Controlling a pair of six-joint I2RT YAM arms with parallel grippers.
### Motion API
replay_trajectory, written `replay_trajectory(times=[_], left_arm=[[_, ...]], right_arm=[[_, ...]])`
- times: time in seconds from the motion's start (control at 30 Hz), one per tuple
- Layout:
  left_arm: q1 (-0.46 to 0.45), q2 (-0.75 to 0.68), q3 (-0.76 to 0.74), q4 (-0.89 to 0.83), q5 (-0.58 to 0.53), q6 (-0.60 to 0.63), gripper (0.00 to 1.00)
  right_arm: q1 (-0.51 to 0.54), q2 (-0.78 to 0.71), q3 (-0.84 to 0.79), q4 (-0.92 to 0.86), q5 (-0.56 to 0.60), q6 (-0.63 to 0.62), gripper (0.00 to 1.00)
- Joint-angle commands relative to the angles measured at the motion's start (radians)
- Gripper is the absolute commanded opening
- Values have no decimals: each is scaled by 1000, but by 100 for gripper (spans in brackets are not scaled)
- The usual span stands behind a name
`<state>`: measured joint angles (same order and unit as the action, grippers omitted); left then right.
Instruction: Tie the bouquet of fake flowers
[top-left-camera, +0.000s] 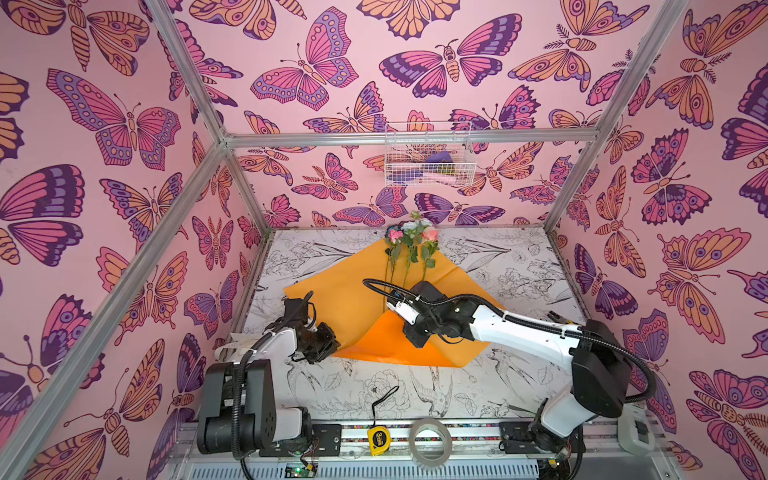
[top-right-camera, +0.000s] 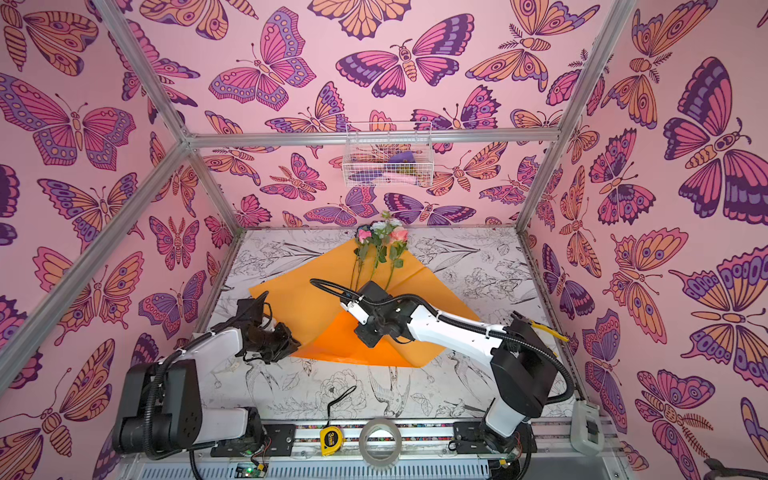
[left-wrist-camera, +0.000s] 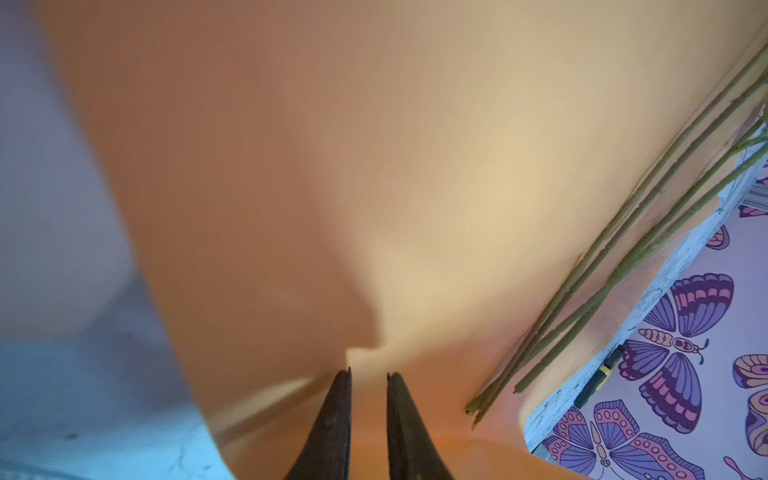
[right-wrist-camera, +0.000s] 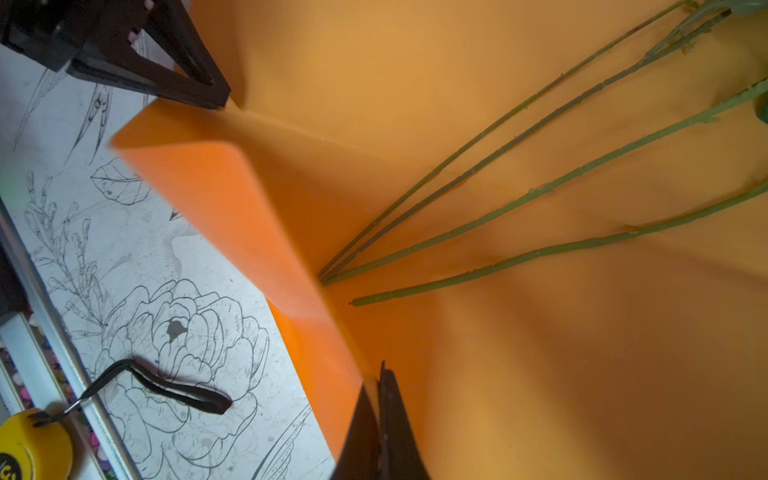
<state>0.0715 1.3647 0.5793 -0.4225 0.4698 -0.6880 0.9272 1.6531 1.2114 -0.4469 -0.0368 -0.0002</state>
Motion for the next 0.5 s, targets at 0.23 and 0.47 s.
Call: replay_trajectory(times=[0.23, 0.47], left_arm=[[10, 10, 25, -34, -101, 22, 22], [8, -183, 32, -44, -69, -12, 29]], right_arm=[[-23, 81, 100, -61, 10, 9, 0], [-55, 133, 123, -90, 38, 66, 0]])
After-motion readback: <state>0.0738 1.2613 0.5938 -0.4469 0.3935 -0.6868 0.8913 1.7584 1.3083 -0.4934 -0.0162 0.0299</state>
